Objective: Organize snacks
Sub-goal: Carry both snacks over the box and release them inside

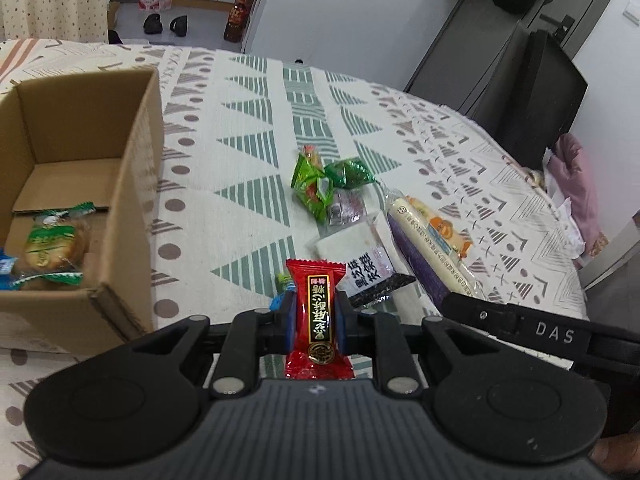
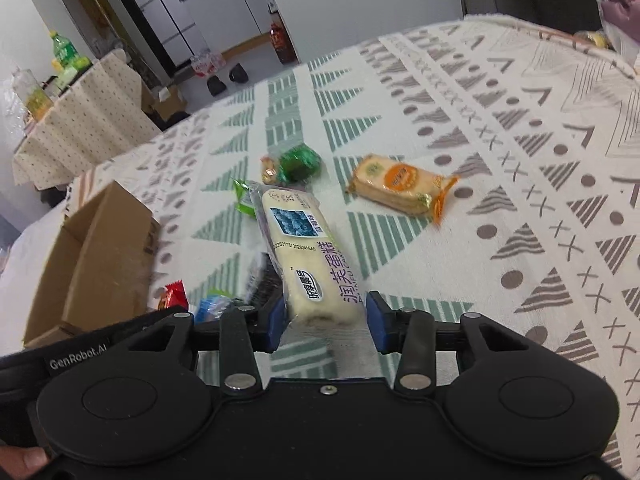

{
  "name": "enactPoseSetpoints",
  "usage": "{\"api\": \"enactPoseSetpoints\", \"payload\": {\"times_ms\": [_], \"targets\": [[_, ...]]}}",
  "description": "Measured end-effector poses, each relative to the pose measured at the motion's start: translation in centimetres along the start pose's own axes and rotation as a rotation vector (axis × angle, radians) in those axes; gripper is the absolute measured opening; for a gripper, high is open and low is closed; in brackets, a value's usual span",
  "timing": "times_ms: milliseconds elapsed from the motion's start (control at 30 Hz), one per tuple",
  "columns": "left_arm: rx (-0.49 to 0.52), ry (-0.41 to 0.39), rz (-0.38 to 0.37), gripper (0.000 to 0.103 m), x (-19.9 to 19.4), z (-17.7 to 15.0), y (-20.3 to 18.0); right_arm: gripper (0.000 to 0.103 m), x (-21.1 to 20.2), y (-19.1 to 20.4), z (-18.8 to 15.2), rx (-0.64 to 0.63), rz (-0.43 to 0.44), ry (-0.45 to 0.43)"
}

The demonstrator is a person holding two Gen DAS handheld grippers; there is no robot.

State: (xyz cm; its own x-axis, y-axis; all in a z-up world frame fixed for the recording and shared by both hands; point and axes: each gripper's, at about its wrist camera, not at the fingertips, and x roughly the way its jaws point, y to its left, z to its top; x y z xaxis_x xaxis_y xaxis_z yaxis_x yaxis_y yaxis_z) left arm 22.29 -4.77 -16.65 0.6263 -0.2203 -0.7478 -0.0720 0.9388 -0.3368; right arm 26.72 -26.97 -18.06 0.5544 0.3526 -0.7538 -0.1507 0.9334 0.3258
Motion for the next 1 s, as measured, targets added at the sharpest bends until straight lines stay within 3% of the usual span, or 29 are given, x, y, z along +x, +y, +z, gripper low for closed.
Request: {"api": "enactPoseSetpoints", "payload": {"times_ms": [333,1000], "targets": [[0.046,-0.103,-0.032,0.018,-4.2,1.0,0.0,0.040,-2.9,3.4,0.0,-0.030,0.041,-0.071],[-0.025,-0.232,-0.073,0.018,-11.3,3.1,5.4,0.039,-5.1,10.9,0.3,-0.073,0.118,-0.176]]}}
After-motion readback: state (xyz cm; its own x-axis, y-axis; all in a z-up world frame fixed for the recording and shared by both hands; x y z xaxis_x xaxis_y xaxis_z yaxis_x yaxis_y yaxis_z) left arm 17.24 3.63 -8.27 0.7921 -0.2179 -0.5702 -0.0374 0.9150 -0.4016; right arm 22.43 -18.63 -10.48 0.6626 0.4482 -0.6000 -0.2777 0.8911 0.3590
